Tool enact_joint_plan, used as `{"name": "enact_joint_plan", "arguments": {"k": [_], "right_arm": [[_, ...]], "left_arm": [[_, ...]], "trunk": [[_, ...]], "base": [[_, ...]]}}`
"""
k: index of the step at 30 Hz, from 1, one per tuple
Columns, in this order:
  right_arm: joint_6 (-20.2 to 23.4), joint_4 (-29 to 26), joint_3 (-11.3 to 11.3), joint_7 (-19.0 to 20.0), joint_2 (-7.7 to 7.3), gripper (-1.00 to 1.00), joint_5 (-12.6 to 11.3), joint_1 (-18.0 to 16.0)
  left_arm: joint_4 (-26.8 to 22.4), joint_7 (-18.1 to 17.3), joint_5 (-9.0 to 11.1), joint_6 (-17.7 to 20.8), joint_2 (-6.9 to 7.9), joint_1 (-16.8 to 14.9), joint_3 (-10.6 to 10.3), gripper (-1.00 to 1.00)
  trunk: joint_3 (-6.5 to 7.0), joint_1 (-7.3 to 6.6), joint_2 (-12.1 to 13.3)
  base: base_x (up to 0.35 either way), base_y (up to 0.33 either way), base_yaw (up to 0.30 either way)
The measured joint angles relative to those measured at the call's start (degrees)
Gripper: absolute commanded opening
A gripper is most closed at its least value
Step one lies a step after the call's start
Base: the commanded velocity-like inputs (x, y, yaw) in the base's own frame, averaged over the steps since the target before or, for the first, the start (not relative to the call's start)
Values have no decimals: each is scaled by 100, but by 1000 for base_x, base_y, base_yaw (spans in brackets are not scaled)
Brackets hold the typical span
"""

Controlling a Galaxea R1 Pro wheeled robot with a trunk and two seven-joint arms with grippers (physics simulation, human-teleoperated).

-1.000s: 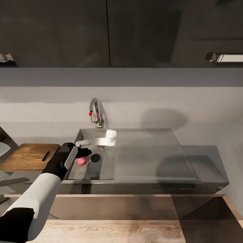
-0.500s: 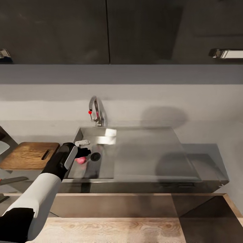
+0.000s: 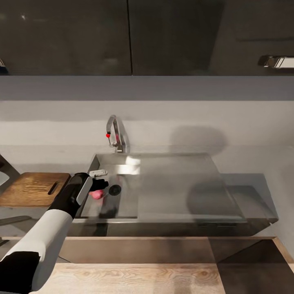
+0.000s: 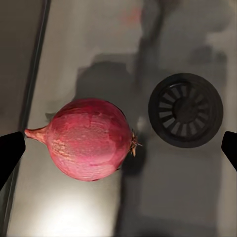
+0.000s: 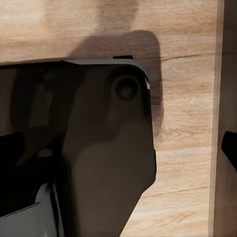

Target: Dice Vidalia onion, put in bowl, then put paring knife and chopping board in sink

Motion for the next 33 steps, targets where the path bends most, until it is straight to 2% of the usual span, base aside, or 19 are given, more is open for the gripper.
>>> {"name": "enact_joint_plan", "arguments": {"k": [9,33], "right_arm": [[0,0,0,0,0,100,0,0],[0,0,0,0,0,100,0,0]], "left_arm": [[19,0,0,2,1,0,-3,100],[27,-1,-1,0,1,0,-3,100]], "trunk": [[-7,0,0],[-161,0,0]], "base": [[1,0,0],[0,0,0]]}}
